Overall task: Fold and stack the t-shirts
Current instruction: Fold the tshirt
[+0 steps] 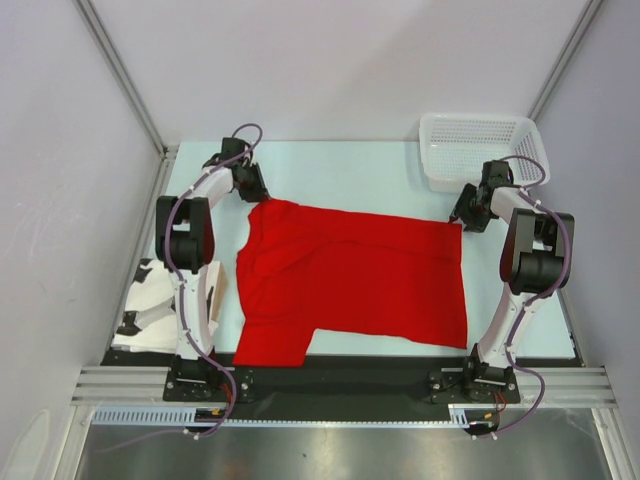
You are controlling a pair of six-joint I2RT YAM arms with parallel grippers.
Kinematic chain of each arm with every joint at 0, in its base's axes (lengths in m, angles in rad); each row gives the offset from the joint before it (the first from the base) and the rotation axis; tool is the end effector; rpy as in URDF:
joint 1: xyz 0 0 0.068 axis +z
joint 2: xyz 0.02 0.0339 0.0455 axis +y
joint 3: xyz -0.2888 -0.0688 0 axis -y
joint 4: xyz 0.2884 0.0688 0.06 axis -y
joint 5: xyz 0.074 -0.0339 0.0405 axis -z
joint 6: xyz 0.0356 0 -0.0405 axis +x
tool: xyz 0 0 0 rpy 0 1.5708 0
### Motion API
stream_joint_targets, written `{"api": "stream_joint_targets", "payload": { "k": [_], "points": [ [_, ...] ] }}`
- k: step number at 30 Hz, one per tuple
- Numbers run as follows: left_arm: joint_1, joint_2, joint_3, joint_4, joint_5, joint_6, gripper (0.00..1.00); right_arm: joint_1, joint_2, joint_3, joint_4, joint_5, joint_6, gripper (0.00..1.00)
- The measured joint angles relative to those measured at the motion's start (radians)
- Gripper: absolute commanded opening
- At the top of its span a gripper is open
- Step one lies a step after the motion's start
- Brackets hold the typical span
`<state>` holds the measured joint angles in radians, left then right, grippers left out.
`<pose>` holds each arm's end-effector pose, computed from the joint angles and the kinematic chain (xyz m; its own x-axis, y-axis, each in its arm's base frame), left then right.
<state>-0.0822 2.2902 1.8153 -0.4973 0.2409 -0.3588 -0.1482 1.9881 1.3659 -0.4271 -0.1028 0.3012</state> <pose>0.5528 -0.0541 0.1625 -0.8460 -0.2725 -0.4584 -0.0890 0.9197 -0.3824 0.4564 -0.0644 0.1633 -0.7904 0.4164 -0.4494 0.3464 0.9088 0.2328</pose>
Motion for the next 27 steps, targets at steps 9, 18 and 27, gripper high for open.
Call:
{"api": "stream_joint_targets", "payload": {
  "k": [9, 18, 27],
  "points": [
    [0.016, 0.000, -0.034, 0.025, 0.003, -0.017, 0.00, 0.000, -0.001, -0.010, 0.016, -0.016, 0.005, 0.36],
    [0.037, -0.025, -0.089, 0.083, 0.005, -0.053, 0.00, -0.001, 0.015, -0.006, 0.025, 0.014, 0.118, 0.00],
    [0.049, -0.028, -0.077, 0.114, -0.001, -0.084, 0.24, 0.000, 0.017, 0.006, 0.043, 0.098, 0.183, 0.16]
  ]
}}
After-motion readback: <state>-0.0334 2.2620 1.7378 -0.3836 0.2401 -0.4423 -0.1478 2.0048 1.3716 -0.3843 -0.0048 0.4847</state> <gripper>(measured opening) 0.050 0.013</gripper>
